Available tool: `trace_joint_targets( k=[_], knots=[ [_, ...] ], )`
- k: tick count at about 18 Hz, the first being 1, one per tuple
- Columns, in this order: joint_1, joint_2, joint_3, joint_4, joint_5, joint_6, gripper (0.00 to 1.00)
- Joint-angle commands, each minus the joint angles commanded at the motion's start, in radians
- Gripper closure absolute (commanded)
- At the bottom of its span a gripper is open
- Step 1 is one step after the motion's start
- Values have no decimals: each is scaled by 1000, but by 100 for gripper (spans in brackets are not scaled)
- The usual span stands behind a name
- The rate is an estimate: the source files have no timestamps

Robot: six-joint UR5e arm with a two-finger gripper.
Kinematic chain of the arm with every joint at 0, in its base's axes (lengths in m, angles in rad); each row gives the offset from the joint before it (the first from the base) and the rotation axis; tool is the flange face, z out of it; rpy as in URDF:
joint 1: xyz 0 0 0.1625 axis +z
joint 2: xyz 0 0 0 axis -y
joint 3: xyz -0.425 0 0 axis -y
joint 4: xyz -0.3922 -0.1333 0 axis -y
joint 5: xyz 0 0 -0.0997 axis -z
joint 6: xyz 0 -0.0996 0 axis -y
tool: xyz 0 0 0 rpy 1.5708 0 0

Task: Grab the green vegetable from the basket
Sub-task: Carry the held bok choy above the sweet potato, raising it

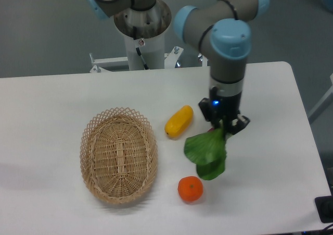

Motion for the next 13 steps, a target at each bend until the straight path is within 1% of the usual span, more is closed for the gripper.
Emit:
trace_joint_targets(
  k=[3,6,13],
  knots=[
    [15,-5,2,2,0,0,69],
    [15,-14,9,5,0,0,69],
    [14,-15,11,6,-2,-2,69]
  ],
)
